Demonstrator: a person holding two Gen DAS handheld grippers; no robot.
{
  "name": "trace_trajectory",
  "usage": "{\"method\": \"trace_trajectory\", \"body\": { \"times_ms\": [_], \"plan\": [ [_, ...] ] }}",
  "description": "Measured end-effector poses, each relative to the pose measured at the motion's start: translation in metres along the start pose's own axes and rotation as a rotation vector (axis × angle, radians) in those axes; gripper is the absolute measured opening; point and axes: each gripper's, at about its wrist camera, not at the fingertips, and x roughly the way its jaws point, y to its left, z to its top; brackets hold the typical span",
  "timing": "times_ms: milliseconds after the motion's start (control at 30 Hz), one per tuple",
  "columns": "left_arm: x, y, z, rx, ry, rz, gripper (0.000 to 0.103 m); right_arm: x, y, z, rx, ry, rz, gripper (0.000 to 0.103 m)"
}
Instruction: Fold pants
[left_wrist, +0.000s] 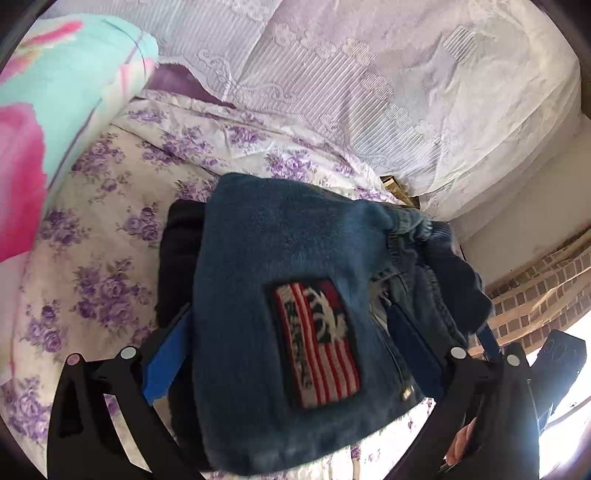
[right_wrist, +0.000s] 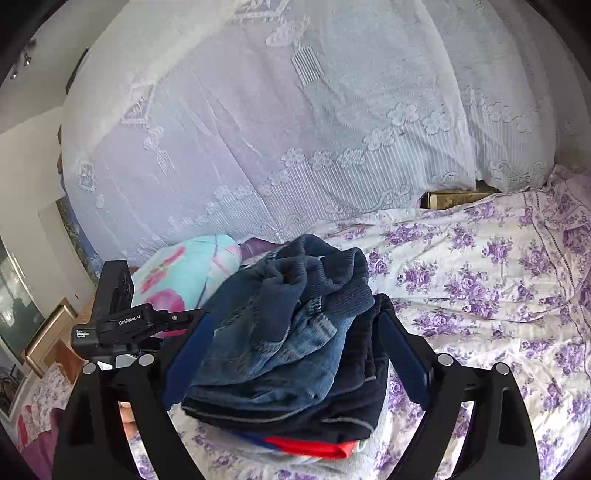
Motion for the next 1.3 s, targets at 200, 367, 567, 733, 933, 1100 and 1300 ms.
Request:
{"method": "trace_trajectory", "body": {
  "times_ms": [200,367,567,733,933,1100,1300],
  "plan": [
    [-0.114,-0.052,-0.09,0.159,-0.12,0.057,0.098,-0.116,0.023,-0.064,-0.067,0.016,-0.015,0.099],
    [-0.183,-0.099,-0.231,0.324,-0.196,0.197,0.098,-0.212,0.057,-0.162,-0.123,0.053,-0.014,0.099],
    [-0.225,-0.138,-0.4,0.431,-0.275,0.38,0.098,-0.293,0.093,-0.269,-0.171,0.003,-0.079,0.099],
    [-0.245,-0.141,-0.482,0.417,-0.348,0.433,0.098,-0.337,0.104,-0.325,-0.178,-0.145,-0.2,0.099],
    [-0.255,-0.124,-0.515,0.395,-0.399,0.583,0.098,-0.349,0.108,-0.352,-0.223,-0.154,-0.333,0.099],
    [-0.266,-0.112,-0.519,0.368,-0.42,0.615,0.098,-0.35,0.103,-0.357,-0.181,-0.142,-0.328,0.099],
    [-0.267,-0.108,-0.519,0.366,-0.405,0.614,0.098,-0.345,0.095,-0.36,-0.126,-0.131,-0.351,0.099]
  ]
}}
